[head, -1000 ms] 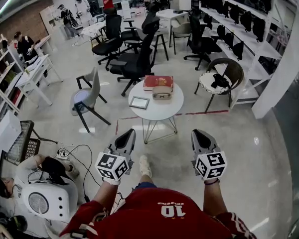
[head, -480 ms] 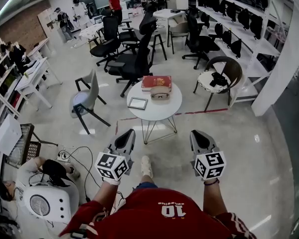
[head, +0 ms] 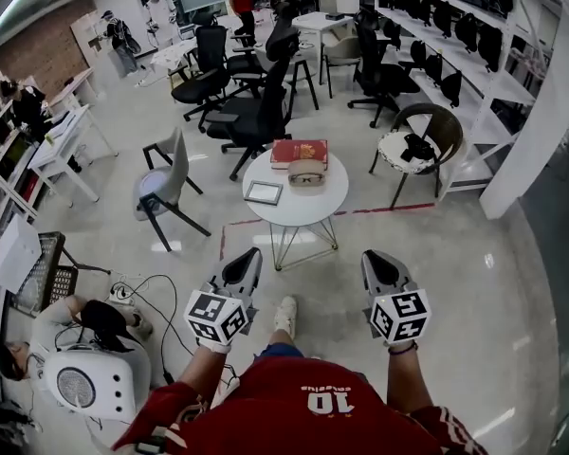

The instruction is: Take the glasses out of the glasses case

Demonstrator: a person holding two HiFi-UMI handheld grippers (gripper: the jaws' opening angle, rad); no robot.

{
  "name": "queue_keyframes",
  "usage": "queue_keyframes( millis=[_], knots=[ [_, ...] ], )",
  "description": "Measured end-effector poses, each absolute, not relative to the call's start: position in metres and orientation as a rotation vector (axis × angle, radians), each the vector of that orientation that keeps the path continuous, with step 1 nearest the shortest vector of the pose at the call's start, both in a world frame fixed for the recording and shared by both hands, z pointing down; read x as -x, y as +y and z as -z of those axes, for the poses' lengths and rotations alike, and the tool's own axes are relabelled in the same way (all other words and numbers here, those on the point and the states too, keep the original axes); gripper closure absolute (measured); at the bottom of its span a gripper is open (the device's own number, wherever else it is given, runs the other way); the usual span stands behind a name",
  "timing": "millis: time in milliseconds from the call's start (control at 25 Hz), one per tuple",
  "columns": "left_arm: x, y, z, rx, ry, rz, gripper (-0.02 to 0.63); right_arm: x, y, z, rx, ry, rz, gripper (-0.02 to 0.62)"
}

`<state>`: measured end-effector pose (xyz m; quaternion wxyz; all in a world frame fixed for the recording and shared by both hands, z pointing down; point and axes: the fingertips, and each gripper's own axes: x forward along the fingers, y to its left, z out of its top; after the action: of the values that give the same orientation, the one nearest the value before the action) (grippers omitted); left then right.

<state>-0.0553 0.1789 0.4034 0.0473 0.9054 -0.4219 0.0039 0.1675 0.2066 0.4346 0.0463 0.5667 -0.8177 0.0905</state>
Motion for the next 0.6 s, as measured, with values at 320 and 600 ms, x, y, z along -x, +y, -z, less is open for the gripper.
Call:
queue_keyframes(
  millis=[320,600],
  knots=[
    [0.061,0.179,-0.404,-2.752,-1.306,-0.036,0.597,-0.161,0.203,-0.433,-1.713,-2.521,-0.287,0.566],
    [0.060,0.172,-0.400,-2.764,-1.300,-0.042,0.597,-0.162,0.196,-0.429,-1.731,-2.527,-0.285,0.566]
  ],
)
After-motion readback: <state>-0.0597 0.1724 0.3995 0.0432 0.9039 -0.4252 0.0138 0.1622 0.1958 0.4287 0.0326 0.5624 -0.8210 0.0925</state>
